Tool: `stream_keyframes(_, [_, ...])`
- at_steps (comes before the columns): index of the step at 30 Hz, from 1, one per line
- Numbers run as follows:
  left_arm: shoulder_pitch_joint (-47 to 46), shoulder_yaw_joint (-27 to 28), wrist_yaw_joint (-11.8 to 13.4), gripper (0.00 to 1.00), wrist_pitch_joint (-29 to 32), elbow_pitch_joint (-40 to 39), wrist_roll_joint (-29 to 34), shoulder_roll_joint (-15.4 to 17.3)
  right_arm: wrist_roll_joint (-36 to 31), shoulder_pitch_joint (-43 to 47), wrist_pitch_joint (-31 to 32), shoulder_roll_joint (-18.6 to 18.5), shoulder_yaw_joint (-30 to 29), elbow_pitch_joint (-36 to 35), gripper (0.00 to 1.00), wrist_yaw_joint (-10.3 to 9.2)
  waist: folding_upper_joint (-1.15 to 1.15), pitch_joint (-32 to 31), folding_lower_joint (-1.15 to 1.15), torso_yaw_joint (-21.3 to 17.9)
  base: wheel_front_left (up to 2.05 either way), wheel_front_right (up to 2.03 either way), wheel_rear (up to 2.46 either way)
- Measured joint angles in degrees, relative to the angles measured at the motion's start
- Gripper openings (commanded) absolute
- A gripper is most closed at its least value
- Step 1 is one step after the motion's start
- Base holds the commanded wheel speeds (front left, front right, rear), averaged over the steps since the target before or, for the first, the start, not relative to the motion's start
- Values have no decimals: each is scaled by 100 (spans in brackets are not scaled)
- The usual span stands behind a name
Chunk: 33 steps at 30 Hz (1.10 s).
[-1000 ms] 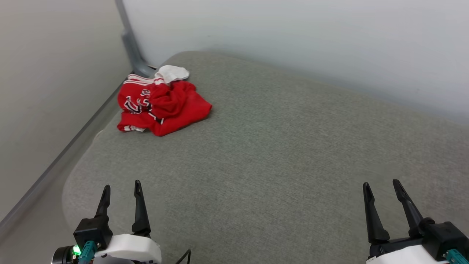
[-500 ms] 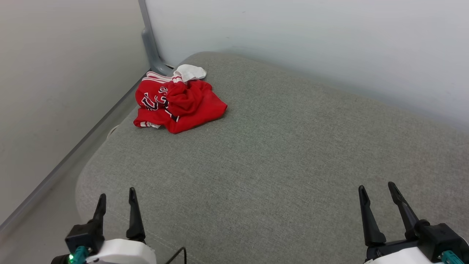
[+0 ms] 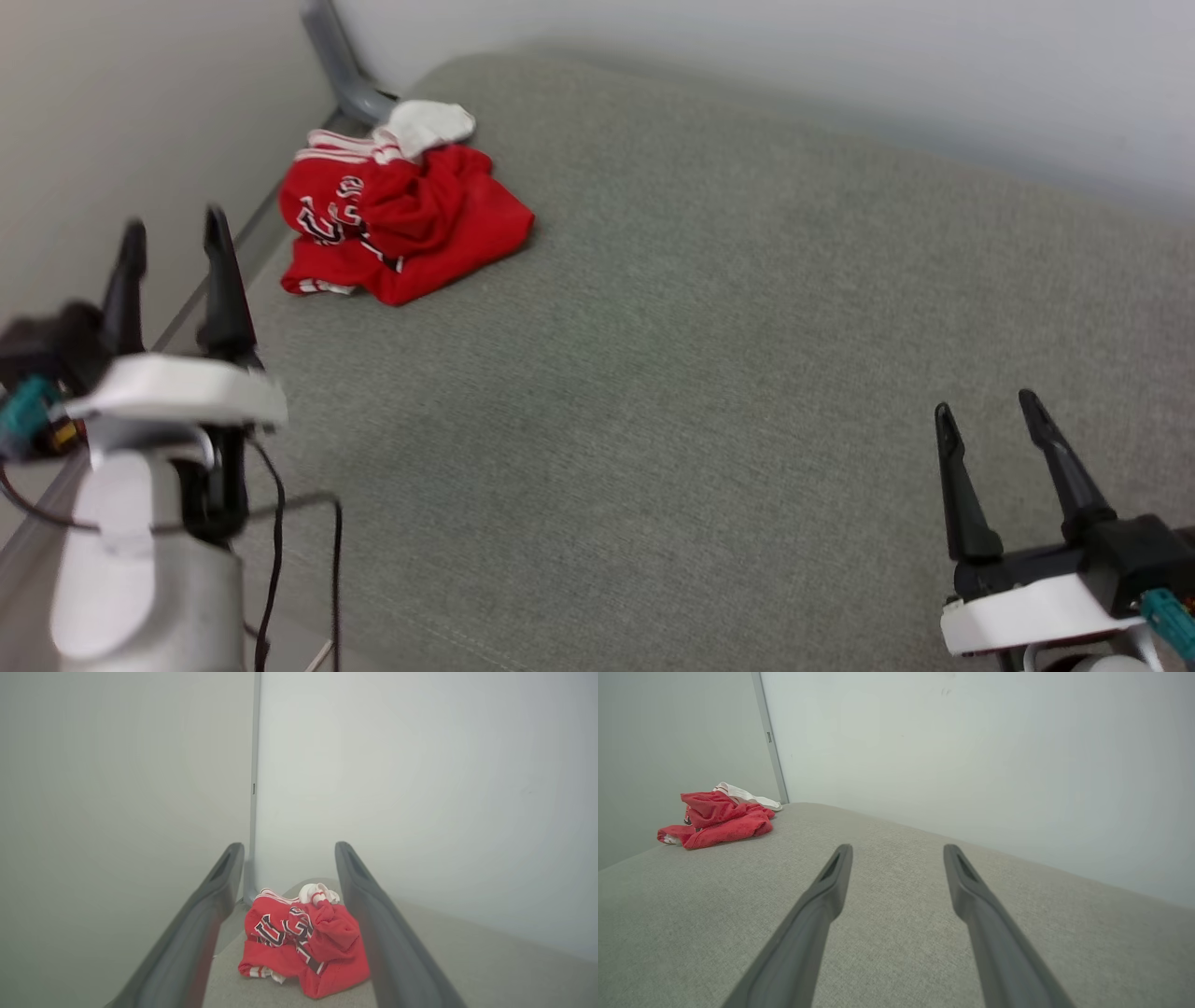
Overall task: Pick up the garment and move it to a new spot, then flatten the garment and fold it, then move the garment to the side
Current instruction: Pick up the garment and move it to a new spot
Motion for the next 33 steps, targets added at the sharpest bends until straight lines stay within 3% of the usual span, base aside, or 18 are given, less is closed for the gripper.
stream_keyframes(8, [-1680,-399,-87,100,257,764,-359,853,-256,-411,0,-68,-229,-261,100,0,0,783,1,-292,0,0,0])
stream_keyframes(14, [-2607,-1226,-88,100,1470,1181,-1102,1614,-322,-602,0,-187,-237,-436,100,0,0,1284,1,-558,0,0,0])
stream_keyframes(19, [-2978,-2262,-94,100,3118,1376,-1915,2172,-354,-731,0,-235,-250,-502,100,0,0,1632,1,-769,0,0,0])
stream_keyframes(23, [-3215,-2777,-93,100,4239,1480,-2412,2796,-356,-820,0,-246,-288,-567,100,0,0,1882,1,-923,0,0,0])
stream_keyframes(28, [-3311,-3152,-93,100,5193,1650,-2997,3066,-358,-899,0,-276,-335,-623,100,0,0,2190,1,-1084,0,0,0])
stream_keyframes(33, [-3311,-3362,-93,100,5671,1990,-3353,3145,-365,-998,-1,-311,-392,-691,100,0,0,2465,1,-1226,0,0,0])
